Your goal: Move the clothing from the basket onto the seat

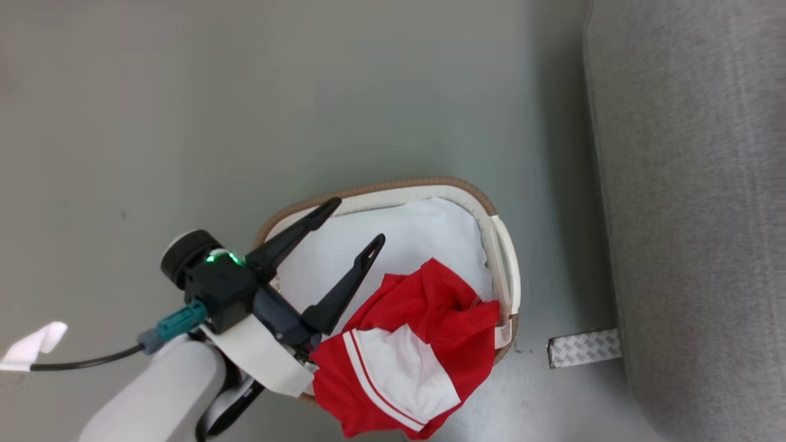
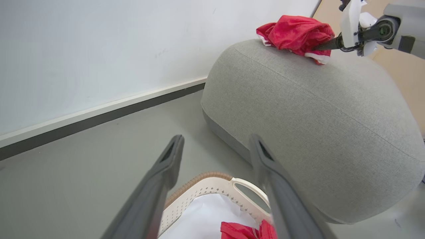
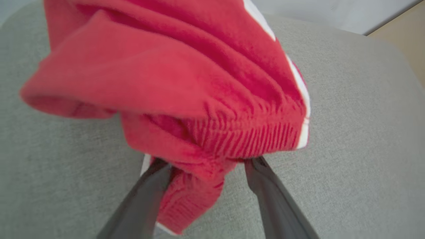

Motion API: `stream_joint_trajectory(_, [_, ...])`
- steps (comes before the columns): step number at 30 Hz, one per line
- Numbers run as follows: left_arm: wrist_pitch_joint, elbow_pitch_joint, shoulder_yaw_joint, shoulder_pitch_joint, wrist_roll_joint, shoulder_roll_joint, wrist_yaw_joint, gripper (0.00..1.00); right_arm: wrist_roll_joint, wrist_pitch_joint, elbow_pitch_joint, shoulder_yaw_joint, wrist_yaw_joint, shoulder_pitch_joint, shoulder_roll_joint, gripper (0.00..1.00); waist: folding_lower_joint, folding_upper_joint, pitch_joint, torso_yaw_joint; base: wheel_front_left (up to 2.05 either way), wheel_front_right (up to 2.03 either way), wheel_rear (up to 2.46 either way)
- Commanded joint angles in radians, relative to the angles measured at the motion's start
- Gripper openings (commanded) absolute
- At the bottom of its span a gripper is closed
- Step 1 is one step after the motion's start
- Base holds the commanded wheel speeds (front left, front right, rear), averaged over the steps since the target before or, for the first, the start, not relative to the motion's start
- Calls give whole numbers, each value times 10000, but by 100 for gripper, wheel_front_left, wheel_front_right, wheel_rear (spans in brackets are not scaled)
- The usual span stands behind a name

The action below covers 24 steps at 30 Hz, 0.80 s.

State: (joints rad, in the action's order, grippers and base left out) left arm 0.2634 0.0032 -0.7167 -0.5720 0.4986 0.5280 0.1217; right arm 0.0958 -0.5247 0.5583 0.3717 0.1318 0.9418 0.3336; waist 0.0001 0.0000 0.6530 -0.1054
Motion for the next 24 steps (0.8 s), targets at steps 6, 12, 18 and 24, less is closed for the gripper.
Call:
stream_joint_trajectory(6, [9,432,176,510,-88,-327,-16,100,-279,-500,39,-716,-22,-772,3,100,-1,0,-1505,-333,0,0,0])
stream_joint_trajectory(12, [10,967,408,1115,-77,-678,-152,100,-1360,-42,-273,-2104,-22,-1747,273,100,-1,0,-3100,-498,0,0,0])
stream_joint_trajectory(18, [10,1385,1032,1750,163,-968,-530,100,-2966,741,-1046,-3390,-22,-2646,545,100,-1,0,-4709,-419,0,0,0])
stream_joint_trajectory(24, [9,1604,1821,2416,318,-1015,-946,100,-4249,2193,-2215,-4645,-22,-3508,941,100,-1,0,-5857,-219,0,0,0])
